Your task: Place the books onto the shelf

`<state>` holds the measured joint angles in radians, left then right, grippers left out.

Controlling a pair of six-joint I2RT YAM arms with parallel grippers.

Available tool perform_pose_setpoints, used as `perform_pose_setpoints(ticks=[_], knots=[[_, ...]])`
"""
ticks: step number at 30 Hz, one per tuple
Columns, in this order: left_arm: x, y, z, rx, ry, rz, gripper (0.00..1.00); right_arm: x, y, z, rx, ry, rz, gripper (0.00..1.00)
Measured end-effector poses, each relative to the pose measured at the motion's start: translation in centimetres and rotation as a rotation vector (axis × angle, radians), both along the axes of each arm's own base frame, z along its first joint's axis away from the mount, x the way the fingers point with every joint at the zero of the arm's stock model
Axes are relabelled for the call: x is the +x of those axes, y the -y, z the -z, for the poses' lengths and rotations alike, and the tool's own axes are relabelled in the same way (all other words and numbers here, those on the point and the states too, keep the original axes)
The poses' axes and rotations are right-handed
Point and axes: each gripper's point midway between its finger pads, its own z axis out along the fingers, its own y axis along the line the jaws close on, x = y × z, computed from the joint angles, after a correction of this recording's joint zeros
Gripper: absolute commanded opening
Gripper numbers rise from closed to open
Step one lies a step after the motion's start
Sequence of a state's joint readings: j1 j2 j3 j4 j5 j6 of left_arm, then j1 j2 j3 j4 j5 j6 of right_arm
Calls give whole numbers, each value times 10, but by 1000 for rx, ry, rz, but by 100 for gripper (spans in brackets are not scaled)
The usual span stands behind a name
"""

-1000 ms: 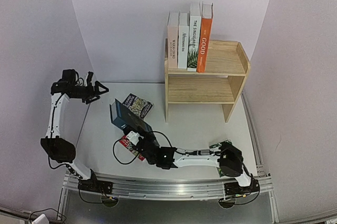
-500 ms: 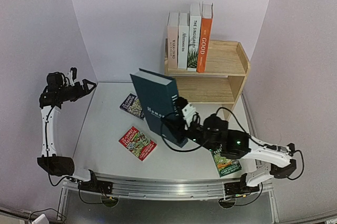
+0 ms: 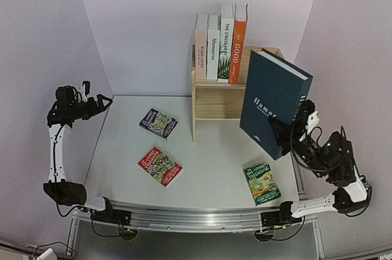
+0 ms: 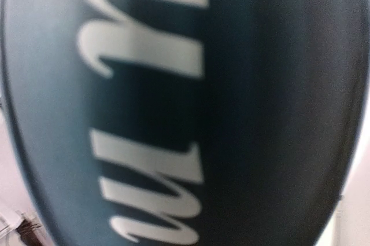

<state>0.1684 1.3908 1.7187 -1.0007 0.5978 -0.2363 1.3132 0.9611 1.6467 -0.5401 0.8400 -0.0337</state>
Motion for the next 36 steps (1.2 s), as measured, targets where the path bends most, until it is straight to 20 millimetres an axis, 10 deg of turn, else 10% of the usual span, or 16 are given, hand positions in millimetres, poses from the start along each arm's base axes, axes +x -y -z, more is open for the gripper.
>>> perform_pose_setpoints(ticks=[5,11,21,29,36], knots=[[1,0,-3,2,18,1,100,18,20,-39,-60,96,217,11],[4,2,4,-14,8,9,100,52,-14,-82,-130,250,424,11],[-1,8,7,-39,11,39,100,167,-34,-57,-273,263,667,11],[-6,11,5,-53,15,45,100,189,-11,-83,-103,305,697,10],[-7,13,6,-61,13,52,100,202,-18,-65,-54,283,651,10]])
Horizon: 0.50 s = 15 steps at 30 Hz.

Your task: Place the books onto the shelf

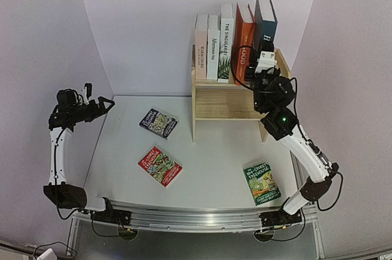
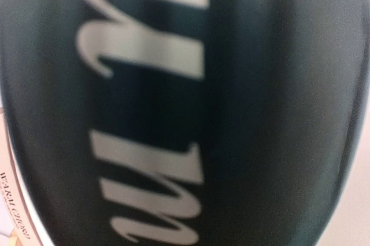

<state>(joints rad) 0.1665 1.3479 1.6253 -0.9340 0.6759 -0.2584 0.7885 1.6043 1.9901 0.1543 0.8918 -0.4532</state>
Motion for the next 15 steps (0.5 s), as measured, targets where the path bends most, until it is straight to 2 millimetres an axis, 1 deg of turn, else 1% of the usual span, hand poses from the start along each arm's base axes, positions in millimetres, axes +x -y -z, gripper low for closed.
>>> perform_pose_setpoints(ticks=[3,6,12,15], knots=[[0,0,0,-2,1,2,100,6,-5,7,3,-14,-35,11],[0,0,0,-2,1,3,100,13,-3,12,20,-23,-58,11],[0,0,0,-2,1,3,100,36,5,37,65,-69,-90,11],[0,0,0,-2,1,3,100,46,3,44,71,-91,-98,11]])
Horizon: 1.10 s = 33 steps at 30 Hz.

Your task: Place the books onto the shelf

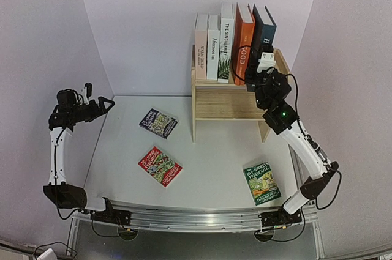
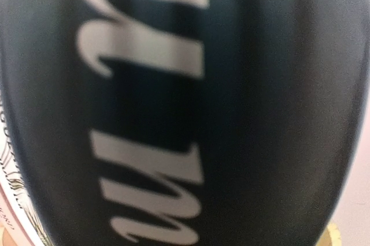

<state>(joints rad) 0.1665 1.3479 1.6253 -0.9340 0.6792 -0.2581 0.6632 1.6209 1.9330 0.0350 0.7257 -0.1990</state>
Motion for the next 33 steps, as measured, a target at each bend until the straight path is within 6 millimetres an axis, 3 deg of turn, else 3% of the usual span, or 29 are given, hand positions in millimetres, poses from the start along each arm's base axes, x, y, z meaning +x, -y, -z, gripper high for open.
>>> perform_pose_setpoints(ticks=[6,12,17,26,33], knots=[[-1,0,2,0,-4,0,100,21,-19,7,-7,-21,-21,11],[-2,0,5,3,-9,2,100,31,-20,12,-21,-37,-10,14],[-2,0,5,4,-8,3,100,31,-20,13,-40,-43,-8,35],[-2,0,7,11,-6,8,100,31,-20,17,-80,-70,-31,64],[-2,0,12,11,-19,10,100,23,-14,20,-105,-104,-66,73]])
